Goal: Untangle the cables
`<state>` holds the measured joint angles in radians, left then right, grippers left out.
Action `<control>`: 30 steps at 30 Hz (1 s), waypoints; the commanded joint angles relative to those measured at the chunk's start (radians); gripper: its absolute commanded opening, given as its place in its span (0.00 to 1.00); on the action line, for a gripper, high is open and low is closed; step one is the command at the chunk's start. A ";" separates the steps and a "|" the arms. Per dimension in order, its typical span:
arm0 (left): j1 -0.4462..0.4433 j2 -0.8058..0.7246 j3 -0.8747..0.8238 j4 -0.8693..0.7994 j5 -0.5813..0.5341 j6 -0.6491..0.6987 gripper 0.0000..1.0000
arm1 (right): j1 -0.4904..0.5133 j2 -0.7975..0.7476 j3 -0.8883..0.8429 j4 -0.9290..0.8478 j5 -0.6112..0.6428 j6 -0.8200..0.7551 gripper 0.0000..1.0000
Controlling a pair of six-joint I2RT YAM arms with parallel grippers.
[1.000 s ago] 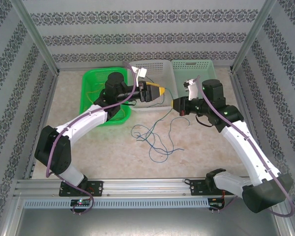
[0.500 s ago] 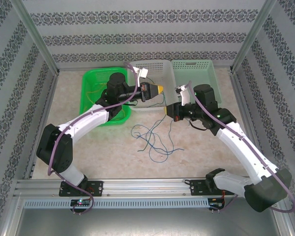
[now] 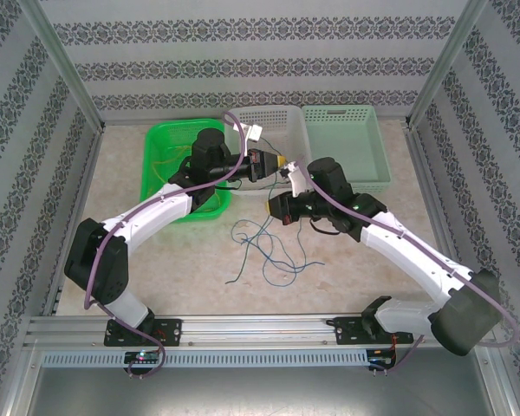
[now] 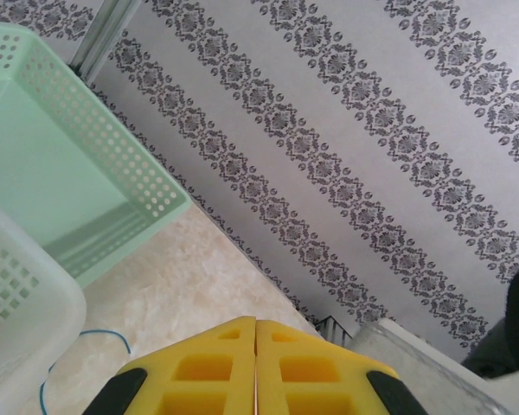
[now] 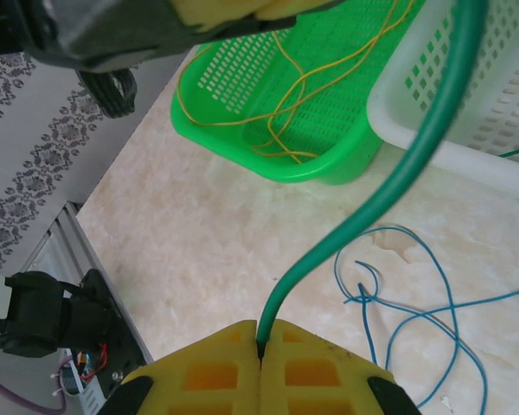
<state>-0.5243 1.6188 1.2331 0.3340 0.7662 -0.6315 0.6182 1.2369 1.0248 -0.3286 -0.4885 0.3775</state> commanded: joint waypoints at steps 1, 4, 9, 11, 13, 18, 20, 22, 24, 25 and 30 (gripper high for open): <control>0.000 -0.002 0.051 0.066 -0.090 0.027 0.00 | 0.047 0.014 -0.022 -0.032 -0.037 0.023 0.00; 0.000 0.003 0.055 0.055 -0.084 0.028 0.05 | 0.049 0.012 -0.023 -0.030 -0.025 0.027 0.00; 0.000 -0.046 0.049 -0.047 -0.148 0.096 0.48 | 0.028 -0.007 -0.026 -0.070 0.002 0.025 0.00; 0.001 -0.076 0.054 -0.118 -0.179 0.146 0.66 | -0.004 -0.020 -0.040 -0.079 0.004 0.040 0.00; 0.001 -0.117 0.054 -0.180 -0.218 0.190 0.91 | -0.049 -0.034 -0.055 -0.082 0.004 0.064 0.00; 0.001 -0.211 0.013 -0.232 -0.287 0.241 1.00 | -0.120 -0.061 -0.063 -0.087 0.020 0.098 0.00; 0.001 -0.239 -0.012 -0.240 -0.307 0.244 1.00 | -0.131 -0.066 -0.057 -0.092 0.038 0.100 0.00; 0.001 -0.264 -0.038 -0.245 -0.325 0.245 1.00 | -0.141 -0.070 -0.053 -0.090 0.055 0.107 0.00; 0.001 -0.273 -0.060 -0.252 -0.326 0.242 1.00 | -0.147 -0.078 -0.052 -0.081 0.068 0.115 0.00; 0.001 -0.273 -0.069 -0.255 -0.316 0.240 1.00 | -0.150 -0.085 -0.053 -0.074 0.076 0.121 0.00; 0.001 -0.233 -0.074 -0.307 -0.204 0.236 0.98 | -0.158 -0.112 -0.043 -0.069 0.110 0.126 0.00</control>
<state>-0.5236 1.3651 1.1709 0.0784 0.4980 -0.4179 0.4725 1.1545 0.9665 -0.4084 -0.4175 0.4885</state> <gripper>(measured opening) 0.983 0.061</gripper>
